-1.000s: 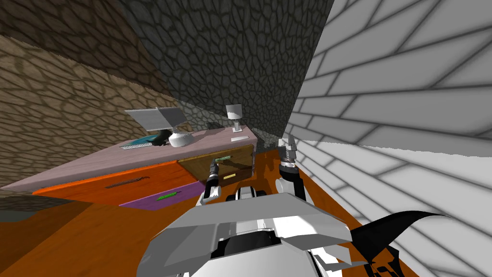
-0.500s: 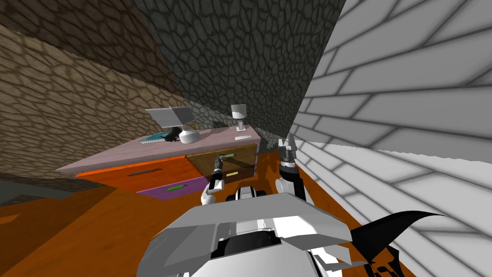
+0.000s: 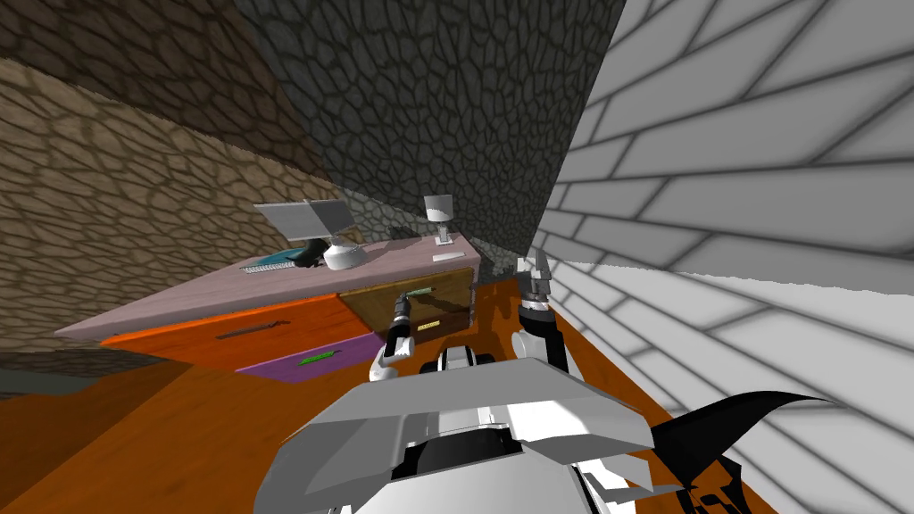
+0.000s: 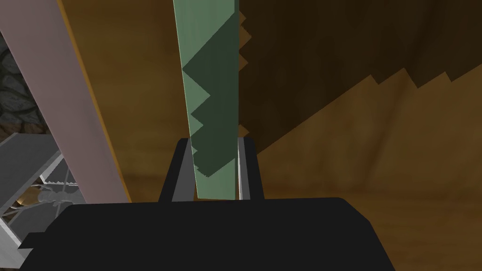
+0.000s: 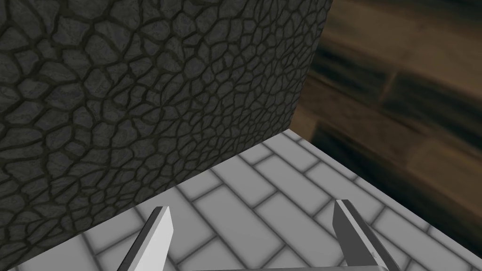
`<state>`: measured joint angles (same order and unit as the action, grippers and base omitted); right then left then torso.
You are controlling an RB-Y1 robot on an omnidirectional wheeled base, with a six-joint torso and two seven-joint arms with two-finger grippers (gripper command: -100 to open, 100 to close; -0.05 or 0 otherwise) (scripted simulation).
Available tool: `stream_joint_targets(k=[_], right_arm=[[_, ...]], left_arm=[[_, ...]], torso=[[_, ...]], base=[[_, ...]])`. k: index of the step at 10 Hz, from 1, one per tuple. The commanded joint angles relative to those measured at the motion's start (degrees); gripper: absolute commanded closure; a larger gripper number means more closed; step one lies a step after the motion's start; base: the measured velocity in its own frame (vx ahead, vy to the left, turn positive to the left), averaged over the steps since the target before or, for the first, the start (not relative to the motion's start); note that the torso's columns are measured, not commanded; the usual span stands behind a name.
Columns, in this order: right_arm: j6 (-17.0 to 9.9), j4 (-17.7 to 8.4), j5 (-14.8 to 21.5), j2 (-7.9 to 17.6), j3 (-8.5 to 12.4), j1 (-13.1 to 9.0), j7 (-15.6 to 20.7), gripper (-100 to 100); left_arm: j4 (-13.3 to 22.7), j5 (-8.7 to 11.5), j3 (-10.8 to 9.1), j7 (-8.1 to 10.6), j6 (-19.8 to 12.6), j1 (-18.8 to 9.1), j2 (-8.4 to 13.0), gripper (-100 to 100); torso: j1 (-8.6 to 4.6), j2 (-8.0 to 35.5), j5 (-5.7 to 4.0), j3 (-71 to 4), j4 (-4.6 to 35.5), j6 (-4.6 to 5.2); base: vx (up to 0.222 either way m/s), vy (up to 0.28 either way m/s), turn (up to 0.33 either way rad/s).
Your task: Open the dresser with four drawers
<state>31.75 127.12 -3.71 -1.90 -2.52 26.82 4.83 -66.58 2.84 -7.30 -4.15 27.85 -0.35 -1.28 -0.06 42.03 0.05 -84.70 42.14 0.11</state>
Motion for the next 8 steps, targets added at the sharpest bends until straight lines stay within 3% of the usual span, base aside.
stream_joint_targets(k=[1,8], right_arm=[[0.0,0.0,0.0,0.0,0.0,0.0,0.0,0],[0.0,0.0,0.0,0.0,0.0,0.0,0.0,0]], left_arm=[[-3.6,0.6,0.1,0.19,0.0,4.4,0.1,100],[-13.4,3.1,-0.27,0.61,1.6,15.8,0.4,100]], torso=[[-0.01,0.1,0.0,0.0,0.0,0.03],[0.03,0.0,0.1,0.0,-0.1,0.02]], base=[[0.034,-0.01,-0.071],[0.036,-0.008,-0.126]])
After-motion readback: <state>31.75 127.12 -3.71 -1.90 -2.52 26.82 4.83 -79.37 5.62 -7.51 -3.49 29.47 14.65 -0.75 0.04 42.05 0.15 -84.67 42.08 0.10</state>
